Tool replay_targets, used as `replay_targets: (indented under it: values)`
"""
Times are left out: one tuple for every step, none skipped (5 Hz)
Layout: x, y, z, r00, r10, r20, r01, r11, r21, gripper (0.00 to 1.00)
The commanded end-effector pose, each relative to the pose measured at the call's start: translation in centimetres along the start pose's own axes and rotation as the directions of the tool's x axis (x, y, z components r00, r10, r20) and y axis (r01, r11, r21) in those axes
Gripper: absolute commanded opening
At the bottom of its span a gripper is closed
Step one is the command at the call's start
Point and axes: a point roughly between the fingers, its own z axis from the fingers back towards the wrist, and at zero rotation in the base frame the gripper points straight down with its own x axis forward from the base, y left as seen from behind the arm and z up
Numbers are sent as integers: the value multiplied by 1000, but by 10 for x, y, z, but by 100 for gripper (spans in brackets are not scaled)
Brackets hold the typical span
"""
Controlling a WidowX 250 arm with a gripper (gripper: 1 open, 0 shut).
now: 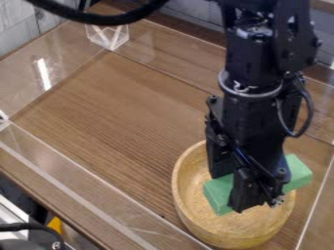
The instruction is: Put the green block in the brown bowl
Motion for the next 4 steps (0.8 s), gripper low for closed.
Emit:
replay_targets:
  values:
    - [5, 0, 6, 1000, 7, 30, -7, 1000, 7, 0]
    - [5, 0, 5, 1000, 8, 29, -9, 1000, 6, 0]
    - [5, 0, 4, 1000, 9, 28, -10, 1000, 6, 0]
    - [5, 1, 3, 1000, 11, 27, -11, 1000, 6, 0]
